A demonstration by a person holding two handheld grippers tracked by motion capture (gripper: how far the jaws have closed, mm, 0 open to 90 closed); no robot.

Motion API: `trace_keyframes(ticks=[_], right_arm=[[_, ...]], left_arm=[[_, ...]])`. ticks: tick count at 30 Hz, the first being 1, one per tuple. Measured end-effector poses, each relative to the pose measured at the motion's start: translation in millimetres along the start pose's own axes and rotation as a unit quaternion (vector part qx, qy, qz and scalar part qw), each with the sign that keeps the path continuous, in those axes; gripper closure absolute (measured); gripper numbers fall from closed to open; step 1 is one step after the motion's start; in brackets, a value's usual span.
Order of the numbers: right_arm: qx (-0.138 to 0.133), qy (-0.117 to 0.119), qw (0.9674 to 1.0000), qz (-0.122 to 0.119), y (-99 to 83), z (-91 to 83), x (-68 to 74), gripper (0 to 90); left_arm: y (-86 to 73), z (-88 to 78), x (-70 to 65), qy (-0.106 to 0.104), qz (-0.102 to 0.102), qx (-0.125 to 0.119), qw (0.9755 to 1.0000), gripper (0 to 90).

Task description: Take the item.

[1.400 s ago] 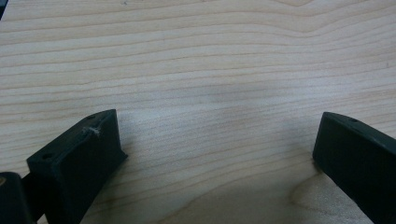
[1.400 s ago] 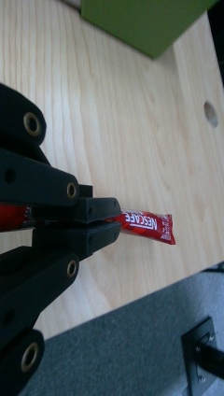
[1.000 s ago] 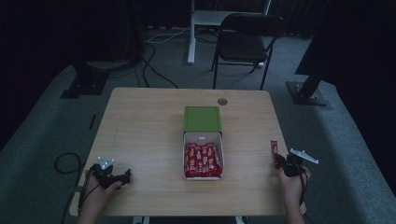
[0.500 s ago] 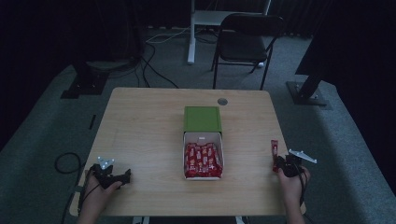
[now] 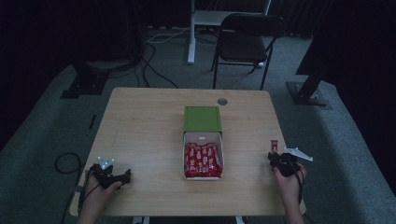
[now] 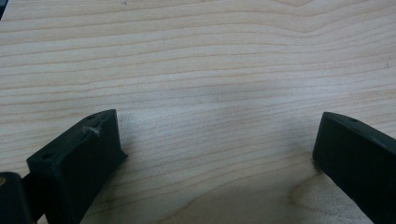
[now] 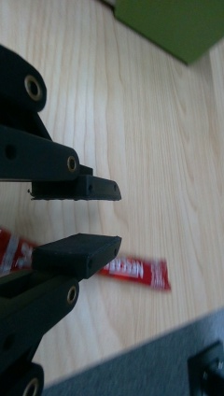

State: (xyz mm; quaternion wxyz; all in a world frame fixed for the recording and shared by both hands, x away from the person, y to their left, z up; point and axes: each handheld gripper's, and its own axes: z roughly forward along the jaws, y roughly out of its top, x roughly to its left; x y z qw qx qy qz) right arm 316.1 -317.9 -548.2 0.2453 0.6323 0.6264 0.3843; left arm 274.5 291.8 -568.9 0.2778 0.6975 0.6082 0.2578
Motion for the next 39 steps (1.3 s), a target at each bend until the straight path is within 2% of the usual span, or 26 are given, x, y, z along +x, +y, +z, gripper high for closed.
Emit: trace_keyframes(ticks=[7, 13, 18, 24, 33, 36, 38, 39], right_arm=[[0.013, 0.028, 0.999, -0.033, -4.9, 7.6, 9.0, 68.3], [0.008, 0.05, 0.9963, -0.069, -8.3, 13.7, 12.0, 58.0], [0.02, 0.063, 0.9938, -0.09, -11.5, 17.1, 17.5, 54.4], [0.036, 0.061, 0.9909, -0.115, -15.8, 22.7, 23.7, 51.3], [0.038, 0.063, 0.9904, -0.117, -18.5, 25.8, 23.0, 47.9], [0.043, 0.06, 0.9882, -0.134, -18.9, 26.7, 26.4, 36.5], [0.048, 0.056, 0.9852, -0.155, -19.6, 27.8, 30.5, 29.2], [0.05, 0.059, 0.9847, -0.156, -19.7, 28.2, 31.6, 27.8]], left_arm=[[0.0, 0.0, 0.0, 0.0, 0.0, 0.0, 1.0, 1.8], [0.1, 0.0, 0.0, 0.0, 0.0, 0.0, 1.0, 1.8], [0.0, 0.0, 0.0, 0.0, 0.0, 0.0, 1.0, 1.8], [0.1, 0.0, 0.0, 0.0, 0.0, 0.0, 1.0, 1.8], [0.0, 0.0, 0.0, 0.0, 0.0, 0.0, 1.0, 1.8], [0.0, 0.0, -0.1, 0.0, 0.0, 0.0, 1.0, 1.8], [0.0, 0.0, -0.1, 0.0, 0.0, 0.0, 1.0, 1.8], [0.0, 0.0, -0.1, 0.0, 0.0, 0.0, 1.0, 1.8]])
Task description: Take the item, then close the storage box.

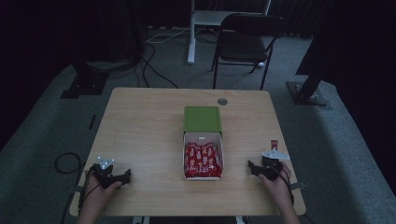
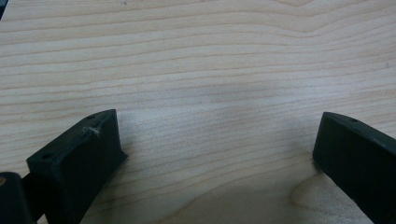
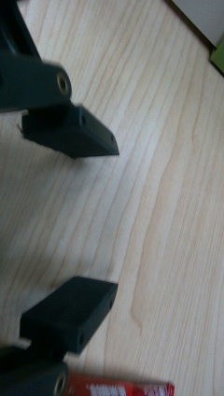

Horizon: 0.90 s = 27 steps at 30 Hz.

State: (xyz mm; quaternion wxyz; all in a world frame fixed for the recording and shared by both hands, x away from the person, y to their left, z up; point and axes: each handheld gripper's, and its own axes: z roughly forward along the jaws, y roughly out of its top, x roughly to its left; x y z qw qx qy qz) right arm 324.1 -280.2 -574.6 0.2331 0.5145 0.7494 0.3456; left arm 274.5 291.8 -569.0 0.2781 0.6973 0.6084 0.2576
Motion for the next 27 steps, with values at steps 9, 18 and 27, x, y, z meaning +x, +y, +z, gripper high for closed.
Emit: trace_keyframes(ticks=[9, 18, 27], right_arm=[[0.008, -0.008, 0.9999, 0.007, 0.4, 1.1, -0.3, 17.7], [-0.003, 0.008, 0.9999, 0.012, 5.0, -4.0, 2.9, 16.1], [-0.027, 0.02, 0.9993, 0.015, 13.3, -17.1, 6.9, 14.6]], left_arm=[[-0.1, -0.4, -0.7, 0.0, 0.0, 0.001, 1.0, 1.9], [3.4, -2.3, -11.8, -0.085, 0.019, -0.021, 0.996, 5.7], [20.0, -13.3, -32.0, -0.106, 0.062, -0.049, 0.9912, 5.7]])
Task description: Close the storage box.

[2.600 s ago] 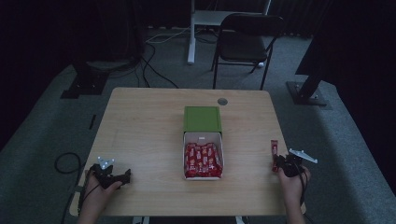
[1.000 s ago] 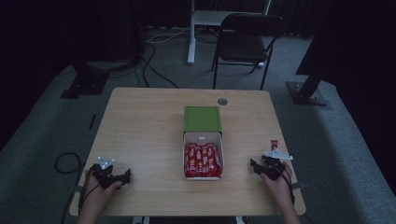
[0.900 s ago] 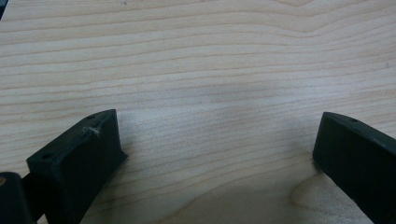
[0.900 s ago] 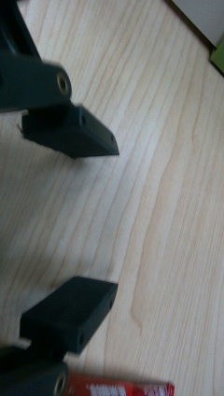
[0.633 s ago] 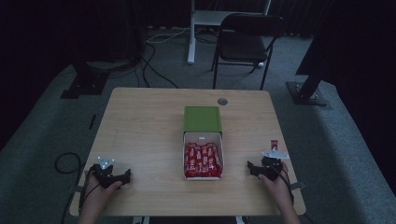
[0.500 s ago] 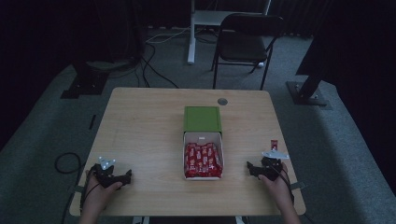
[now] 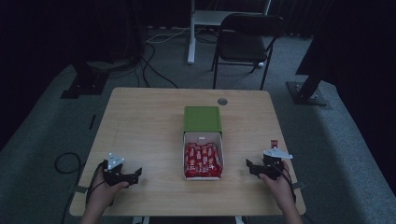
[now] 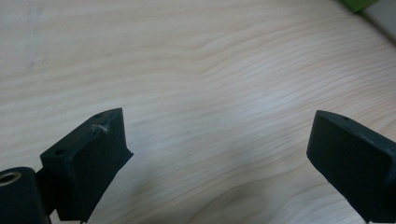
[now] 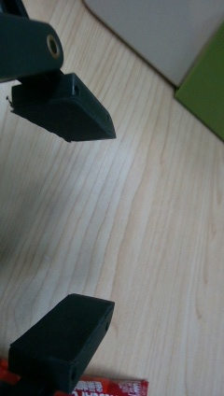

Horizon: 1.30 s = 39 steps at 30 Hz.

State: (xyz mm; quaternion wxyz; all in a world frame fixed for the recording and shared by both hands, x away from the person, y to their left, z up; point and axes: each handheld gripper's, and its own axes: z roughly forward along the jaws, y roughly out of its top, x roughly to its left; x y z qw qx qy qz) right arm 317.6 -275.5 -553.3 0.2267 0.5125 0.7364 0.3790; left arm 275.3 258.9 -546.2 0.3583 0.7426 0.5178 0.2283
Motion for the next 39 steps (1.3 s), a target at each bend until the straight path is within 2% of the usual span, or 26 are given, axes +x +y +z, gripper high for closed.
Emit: trace_keyframes(ticks=[2, 5, 6, 7, 8, 10, 12, 13, 14, 19, 24, 33, 39], right_arm=[[-0.002, 0.0, 1.0, -0.003, 0.8, -1.2, 0.5, 14.6], [-0.007, 0.004, 1.0, -0.005, 3.4, -4.8, 3.5, 14.6], [-0.011, 0.011, 0.9999, -0.005, 5.1, -7.0, 6.0, 14.6], [-0.012, 0.012, 0.9998, -0.005, 5.8, -7.8, 7.2, 14.5], [-0.013, 0.014, 0.9998, -0.004, 6.8, -8.9, 8.8, 13.8], [-0.017, 0.024, 0.9995, -0.007, 9.2, -11.1, 12.7, 13.5], [-0.019, 0.029, 0.9994, -0.009, 10.5, -12.5, 14.9, 13.5], [-0.028, 0.041, 0.9987, -0.009, 14.0, -15.9, 19.3, 13.5], [-0.031, 0.044, 0.9985, -0.011, 15.6, -17.5, 21.2, 13.5], [-0.046, 0.062, 0.9968, -0.023, 23.5, -25.8, 32.7, 13.5], [-0.057, 0.089, 0.9936, -0.04, 31.0, -33.8, 46.3, 13.5], [-0.066, 0.131, 0.9864, -0.074, 41.0, -40.1, 67.4, 13.5], [-0.059, 0.146, 0.9843, -0.079, 40.2, -35.5, 73.9, 13.6]], left_arm=[[2.4, -0.5, -2.9, -0.004, 0.005, -0.003, 1.0, 5.7], [10.1, -2.2, -12.1, -0.012, 0.023, -0.01, 0.9996, 5.7], [13.7, -3.0, -17.6, -0.014, 0.035, -0.011, 0.9992, 5.7], [13.7, -3.0, -17.6, -0.014, 0.035, -0.011, 0.9992, 5.7], [17.5, -3.2, -24.7, -0.019, 0.049, -0.013, 0.9985, 5.7], [21.0, -2.8, -32.2, -0.026, 0.063, -0.018, 0.9975, 5.6], [21.0, -2.8, -32.2, -0.026, 0.063, -0.018, 0.9975, 5.7], [27.1, -2.4, -44.3, -0.046, 0.071, -0.029, 0.996, 5.7], [29.2, -2.4, -47.7, -0.053, 0.074, -0.032, 0.9953, 5.7], [40.5, -4.8, -62.1, -0.07, 0.089, -0.047, 0.9924, 5.7], [47.2, -5.3, -76.0, -0.1, 0.103, -0.062, 0.9877, 5.7], [59.1, -7.9, -95.1, -0.118, 0.126, -0.078, 0.9818, 5.6], [64.7, -7.7, -105.0, -0.127, 0.143, -0.08, 0.9782, 5.6]])
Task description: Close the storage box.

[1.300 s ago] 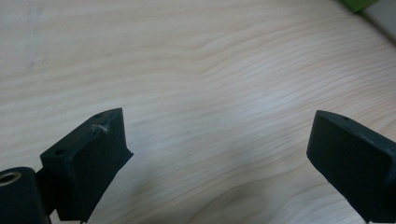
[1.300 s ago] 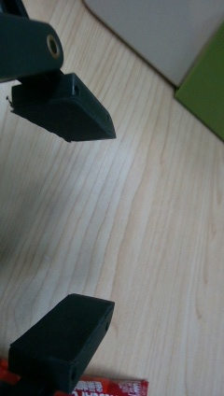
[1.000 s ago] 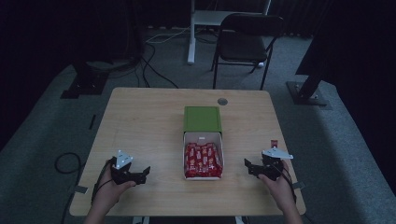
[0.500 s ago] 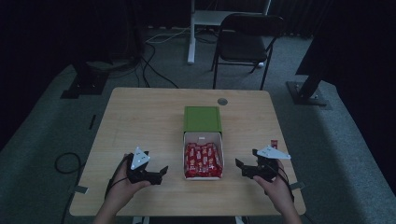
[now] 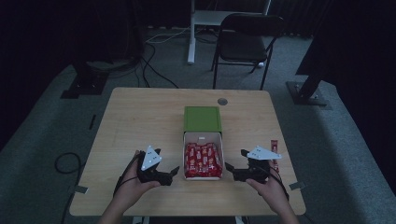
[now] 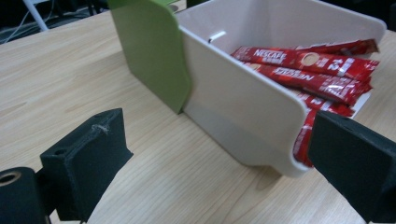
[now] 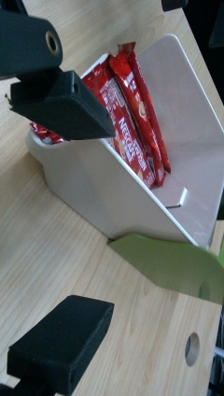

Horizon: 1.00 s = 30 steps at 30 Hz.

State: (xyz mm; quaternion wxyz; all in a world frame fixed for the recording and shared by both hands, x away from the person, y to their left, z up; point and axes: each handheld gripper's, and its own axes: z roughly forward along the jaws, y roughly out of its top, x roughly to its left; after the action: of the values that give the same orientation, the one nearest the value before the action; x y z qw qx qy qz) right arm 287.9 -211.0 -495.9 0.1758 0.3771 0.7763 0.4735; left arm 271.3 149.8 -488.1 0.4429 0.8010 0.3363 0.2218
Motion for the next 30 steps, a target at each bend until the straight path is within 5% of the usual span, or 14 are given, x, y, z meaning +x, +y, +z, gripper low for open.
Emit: trace_keyframes(ticks=[11, 30], right_arm=[[0.007, 0.012, 0.9999, -0.007, -4.1, 9.0, 2.3, 13.9], [0.012, 0.02, 0.9997, -0.007, -9.9, 15.1, 0.2, 13.6]], left_arm=[[6.3, 11.1, -8.8, -0.008, 0.019, 0.0, 0.9998, 5.6], [1.6, 29.9, -4.8, -0.002, 0.016, 0.009, 0.9998, 5.6]])
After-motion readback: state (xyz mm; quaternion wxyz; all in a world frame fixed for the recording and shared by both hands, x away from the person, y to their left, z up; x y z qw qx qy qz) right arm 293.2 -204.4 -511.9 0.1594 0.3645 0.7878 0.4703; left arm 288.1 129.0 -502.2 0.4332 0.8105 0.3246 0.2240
